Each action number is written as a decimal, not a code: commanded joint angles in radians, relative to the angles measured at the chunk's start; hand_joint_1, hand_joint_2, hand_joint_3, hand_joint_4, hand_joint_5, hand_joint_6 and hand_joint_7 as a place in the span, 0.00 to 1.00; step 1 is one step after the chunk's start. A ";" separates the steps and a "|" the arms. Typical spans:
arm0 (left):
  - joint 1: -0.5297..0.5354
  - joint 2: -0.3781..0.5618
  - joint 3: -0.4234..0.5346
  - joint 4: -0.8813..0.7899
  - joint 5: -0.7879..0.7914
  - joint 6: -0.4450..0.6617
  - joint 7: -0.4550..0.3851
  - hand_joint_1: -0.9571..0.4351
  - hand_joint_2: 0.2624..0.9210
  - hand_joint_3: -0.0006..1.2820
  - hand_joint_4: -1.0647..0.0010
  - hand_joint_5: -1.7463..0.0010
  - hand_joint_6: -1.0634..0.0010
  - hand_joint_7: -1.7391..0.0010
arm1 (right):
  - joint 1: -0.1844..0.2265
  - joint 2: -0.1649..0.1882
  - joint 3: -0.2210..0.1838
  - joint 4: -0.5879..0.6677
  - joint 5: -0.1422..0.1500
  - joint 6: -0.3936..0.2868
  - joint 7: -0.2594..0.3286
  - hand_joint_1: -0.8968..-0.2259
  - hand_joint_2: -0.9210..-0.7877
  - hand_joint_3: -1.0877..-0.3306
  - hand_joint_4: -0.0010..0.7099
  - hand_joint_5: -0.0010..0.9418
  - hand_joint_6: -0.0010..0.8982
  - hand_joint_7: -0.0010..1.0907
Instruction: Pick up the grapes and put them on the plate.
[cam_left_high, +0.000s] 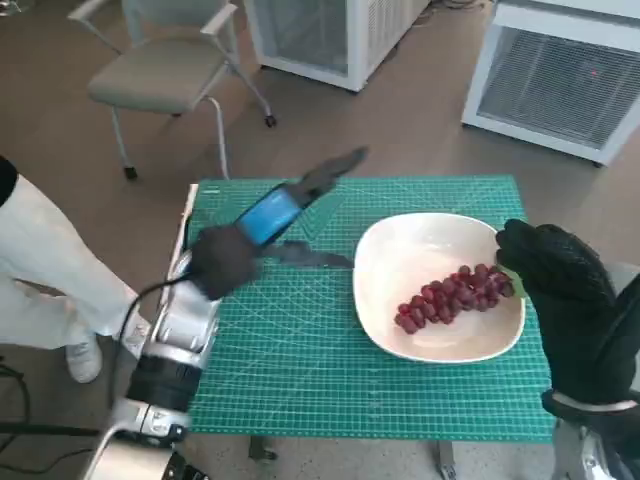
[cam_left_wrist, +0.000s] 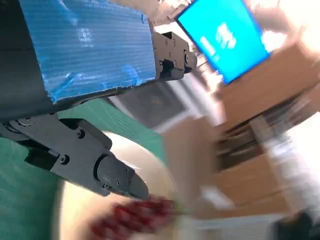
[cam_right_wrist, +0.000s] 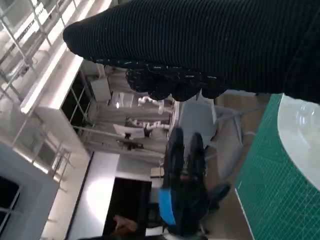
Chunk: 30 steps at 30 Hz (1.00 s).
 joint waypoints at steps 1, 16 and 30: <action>0.061 -0.057 0.114 0.061 -0.158 -0.055 -0.050 0.38 0.86 0.01 0.97 1.00 0.81 0.99 | 0.011 -0.007 -0.001 0.012 0.009 0.028 0.007 0.81 0.00 0.64 0.60 0.83 0.25 0.90; 0.185 -0.056 0.138 -0.076 -0.213 -0.049 -0.084 0.41 0.94 0.01 1.00 1.00 0.85 1.00 | 0.001 -0.003 0.004 0.012 0.011 0.048 0.013 0.81 0.00 0.64 0.60 0.83 0.25 0.90; 0.342 -0.062 0.143 -0.289 -0.332 0.095 -0.152 0.45 0.95 0.01 0.98 1.00 0.84 1.00 | -0.020 -0.004 0.004 0.029 0.021 0.070 0.021 0.80 0.00 0.64 0.60 0.84 0.25 0.90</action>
